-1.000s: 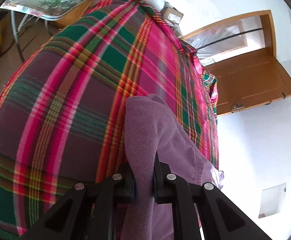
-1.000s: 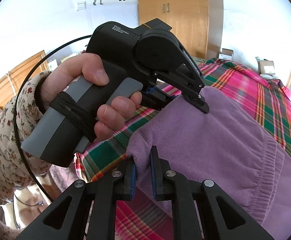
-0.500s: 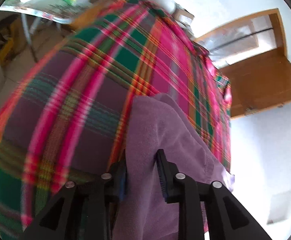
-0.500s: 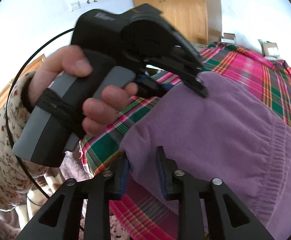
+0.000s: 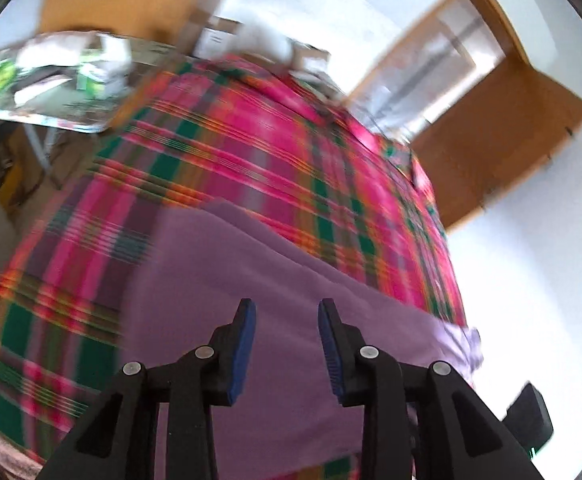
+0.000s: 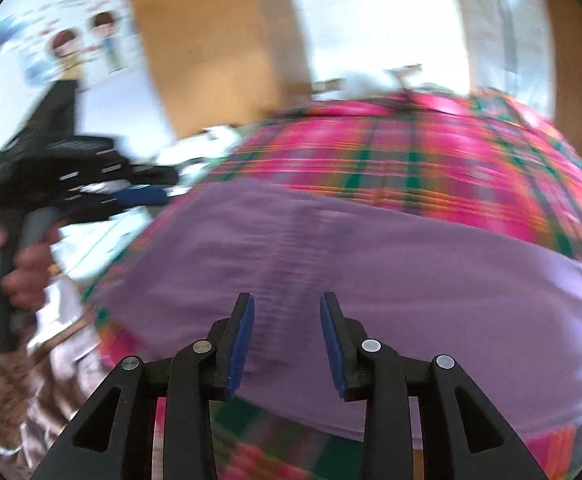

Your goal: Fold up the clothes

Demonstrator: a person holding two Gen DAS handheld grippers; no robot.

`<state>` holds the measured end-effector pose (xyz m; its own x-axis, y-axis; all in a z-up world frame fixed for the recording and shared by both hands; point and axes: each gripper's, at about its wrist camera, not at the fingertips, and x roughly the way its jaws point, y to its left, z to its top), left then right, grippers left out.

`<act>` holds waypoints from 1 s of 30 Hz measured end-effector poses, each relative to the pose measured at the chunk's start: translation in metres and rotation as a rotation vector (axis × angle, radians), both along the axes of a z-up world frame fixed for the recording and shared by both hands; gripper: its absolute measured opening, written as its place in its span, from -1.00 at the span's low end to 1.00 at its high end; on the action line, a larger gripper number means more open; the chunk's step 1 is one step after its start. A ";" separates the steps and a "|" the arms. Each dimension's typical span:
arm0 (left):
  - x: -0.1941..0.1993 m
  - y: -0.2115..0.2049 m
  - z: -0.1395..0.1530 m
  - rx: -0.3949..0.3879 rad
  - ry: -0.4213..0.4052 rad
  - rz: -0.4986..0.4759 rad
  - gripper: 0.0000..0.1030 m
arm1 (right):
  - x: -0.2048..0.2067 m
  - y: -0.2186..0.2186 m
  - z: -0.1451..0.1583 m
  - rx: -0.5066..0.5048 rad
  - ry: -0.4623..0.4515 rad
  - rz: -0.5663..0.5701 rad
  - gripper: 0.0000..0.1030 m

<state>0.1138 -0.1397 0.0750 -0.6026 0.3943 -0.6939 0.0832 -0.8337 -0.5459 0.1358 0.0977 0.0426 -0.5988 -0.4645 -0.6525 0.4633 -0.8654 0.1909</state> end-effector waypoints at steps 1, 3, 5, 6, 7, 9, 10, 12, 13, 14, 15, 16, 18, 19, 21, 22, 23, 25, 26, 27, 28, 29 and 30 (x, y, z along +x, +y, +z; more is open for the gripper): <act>-0.003 0.017 0.000 -0.009 -0.001 -0.042 -0.37 | -0.003 0.013 -0.003 0.014 -0.003 -0.047 -0.31; -0.009 0.047 -0.002 -0.026 -0.006 -0.117 -0.37 | -0.009 0.036 -0.007 0.037 -0.005 -0.122 -0.31; -0.012 0.072 -0.005 -0.041 -0.016 -0.180 -0.37 | -0.012 0.053 -0.011 0.047 -0.008 -0.174 -0.31; -0.015 0.081 -0.008 -0.034 -0.020 -0.203 -0.37 | -0.013 0.062 -0.013 0.052 -0.010 -0.200 -0.31; -0.018 0.092 -0.011 -0.031 -0.029 -0.228 -0.37 | -0.015 0.070 -0.014 0.059 -0.010 -0.225 -0.31; -0.020 0.113 -0.014 -0.032 -0.041 -0.278 -0.37 | -0.014 0.082 -0.017 0.077 -0.008 -0.268 -0.31; -0.021 0.121 -0.016 -0.035 -0.043 -0.297 -0.37 | -0.014 0.088 -0.019 0.087 -0.012 -0.284 -0.31; -0.022 0.138 -0.019 -0.036 -0.043 -0.327 -0.37 | -0.015 0.101 -0.024 0.105 -0.021 -0.315 -0.31; -0.023 0.143 -0.020 -0.038 -0.045 -0.339 -0.37 | -0.015 0.106 -0.026 0.109 -0.021 -0.330 -0.31; -0.024 0.150 -0.024 -0.038 -0.056 -0.349 -0.37 | -0.015 0.112 -0.028 0.113 -0.023 -0.346 -0.31; -0.027 0.156 -0.027 -0.037 -0.063 -0.356 -0.37 | -0.014 0.119 -0.029 0.113 -0.026 -0.364 -0.31; -0.026 0.159 -0.029 -0.038 -0.069 -0.364 -0.37 | -0.013 0.128 -0.029 0.108 -0.029 -0.382 -0.31; -0.029 0.171 -0.036 -0.031 -0.086 -0.387 -0.37 | -0.012 0.144 -0.030 0.107 -0.030 -0.422 -0.31; -0.030 0.176 -0.038 -0.028 -0.093 -0.402 -0.37 | -0.012 0.152 -0.030 0.112 -0.029 -0.444 -0.31; -0.028 0.186 -0.041 -0.026 -0.100 -0.425 -0.37 | -0.010 0.171 -0.031 0.117 -0.027 -0.488 -0.31; -0.028 0.189 -0.042 -0.028 -0.103 -0.432 -0.37 | -0.009 0.179 -0.030 0.112 -0.026 -0.504 -0.31; -0.028 0.193 -0.043 -0.026 -0.105 -0.432 -0.37 | -0.008 0.187 -0.030 0.110 -0.026 -0.521 -0.31; -0.031 0.197 -0.047 -0.024 -0.109 -0.440 -0.37 | -0.007 0.200 -0.030 0.115 -0.024 -0.552 -0.31; -0.031 0.200 -0.049 -0.027 -0.109 -0.441 -0.37 | -0.006 0.207 -0.030 0.121 -0.020 -0.565 -0.31; -0.032 0.203 -0.051 -0.030 -0.109 -0.442 -0.37 | -0.005 0.212 -0.030 0.128 -0.017 -0.575 -0.31; -0.033 0.205 -0.052 -0.033 -0.109 -0.443 -0.37 | -0.004 0.218 -0.030 0.136 -0.013 -0.585 -0.32; -0.034 0.207 -0.052 -0.035 -0.102 -0.437 -0.37 | -0.003 0.224 -0.030 0.148 -0.009 -0.597 -0.32; -0.035 0.209 -0.052 -0.037 -0.094 -0.431 -0.37 | -0.002 0.228 -0.030 0.167 -0.006 -0.615 -0.32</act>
